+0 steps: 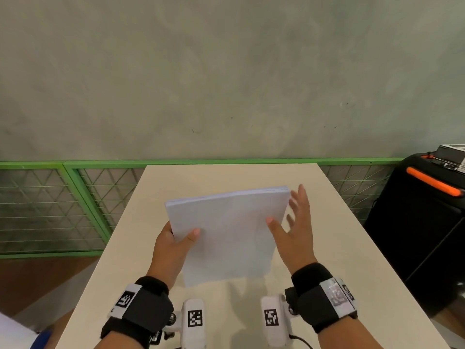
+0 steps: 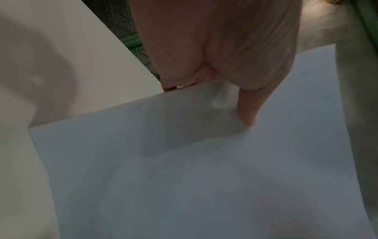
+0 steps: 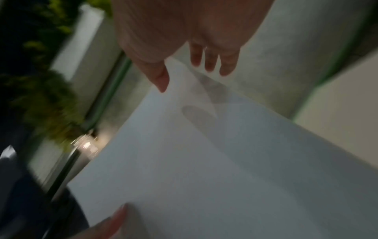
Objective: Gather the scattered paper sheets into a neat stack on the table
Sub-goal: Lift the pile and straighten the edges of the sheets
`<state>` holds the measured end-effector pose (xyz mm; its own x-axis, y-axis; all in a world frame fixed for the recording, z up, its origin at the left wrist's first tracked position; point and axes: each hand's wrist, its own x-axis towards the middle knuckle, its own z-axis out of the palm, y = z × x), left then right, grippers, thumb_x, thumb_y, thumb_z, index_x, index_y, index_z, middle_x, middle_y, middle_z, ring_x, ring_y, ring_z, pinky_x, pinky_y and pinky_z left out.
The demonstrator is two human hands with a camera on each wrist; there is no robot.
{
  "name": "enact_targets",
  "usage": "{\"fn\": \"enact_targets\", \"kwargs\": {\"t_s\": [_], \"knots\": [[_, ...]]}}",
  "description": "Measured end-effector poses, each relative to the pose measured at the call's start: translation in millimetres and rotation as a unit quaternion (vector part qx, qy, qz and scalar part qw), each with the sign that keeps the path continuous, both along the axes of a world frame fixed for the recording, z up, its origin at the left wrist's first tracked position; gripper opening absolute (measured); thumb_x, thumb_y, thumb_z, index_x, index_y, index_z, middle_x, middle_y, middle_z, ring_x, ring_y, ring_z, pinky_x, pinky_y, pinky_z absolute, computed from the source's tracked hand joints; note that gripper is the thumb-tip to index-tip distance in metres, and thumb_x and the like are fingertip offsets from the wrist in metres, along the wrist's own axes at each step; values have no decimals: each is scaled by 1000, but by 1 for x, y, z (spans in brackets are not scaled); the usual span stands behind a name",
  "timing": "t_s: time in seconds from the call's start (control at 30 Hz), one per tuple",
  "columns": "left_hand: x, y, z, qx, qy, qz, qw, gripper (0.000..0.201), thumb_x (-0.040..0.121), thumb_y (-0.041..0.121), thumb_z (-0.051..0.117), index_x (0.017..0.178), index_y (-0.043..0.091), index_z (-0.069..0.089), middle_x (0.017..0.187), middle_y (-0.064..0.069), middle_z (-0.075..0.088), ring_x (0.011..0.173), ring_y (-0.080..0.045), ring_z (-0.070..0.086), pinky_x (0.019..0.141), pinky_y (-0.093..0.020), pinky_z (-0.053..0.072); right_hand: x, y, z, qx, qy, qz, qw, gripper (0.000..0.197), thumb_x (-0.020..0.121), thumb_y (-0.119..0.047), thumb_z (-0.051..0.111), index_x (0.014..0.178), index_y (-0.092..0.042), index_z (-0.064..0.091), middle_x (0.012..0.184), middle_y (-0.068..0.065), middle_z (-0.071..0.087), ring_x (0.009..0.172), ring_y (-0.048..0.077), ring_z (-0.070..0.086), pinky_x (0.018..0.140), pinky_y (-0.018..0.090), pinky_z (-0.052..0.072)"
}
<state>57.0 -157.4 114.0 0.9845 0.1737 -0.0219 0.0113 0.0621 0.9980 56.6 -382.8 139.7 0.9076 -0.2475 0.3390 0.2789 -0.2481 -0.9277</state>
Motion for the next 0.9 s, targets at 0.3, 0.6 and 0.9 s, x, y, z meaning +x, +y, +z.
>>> {"fn": "enact_targets", "kwargs": {"t_s": [0.3, 0.6, 0.9], "knots": [[0, 2, -8, -6, 18, -19, 1000, 16, 85, 2, 61, 90, 17, 63, 76, 8, 73, 64, -3, 69, 56, -15, 53, 22, 7, 20, -474, -130, -82, 867, 53, 73, -32, 45, 126, -29, 43, 134, 2, 53, 129, 26, 29, 97, 64, 37], [-2, 6, -9, -24, 9, -31, 999, 27, 65, 24, 66, 92, 22, 64, 77, 15, 77, 69, 0, 70, 63, -19, 51, 18, 2, 17, -332, -127, -34, 934, 54, 77, -23, 53, 129, -33, 42, 144, 1, 26, 131, 22, 30, 105, 30, 31], [-4, -1, -4, -25, 1, -15, 1000, 31, 65, 17, 74, 93, 20, 62, 91, -2, 69, 81, -18, 65, 65, -23, 50, 15, 2, 5, -289, -154, -36, 944, 61, 82, 6, 46, 125, -36, 45, 140, 3, 29, 116, 13, 41, 93, 28, 35]]}}
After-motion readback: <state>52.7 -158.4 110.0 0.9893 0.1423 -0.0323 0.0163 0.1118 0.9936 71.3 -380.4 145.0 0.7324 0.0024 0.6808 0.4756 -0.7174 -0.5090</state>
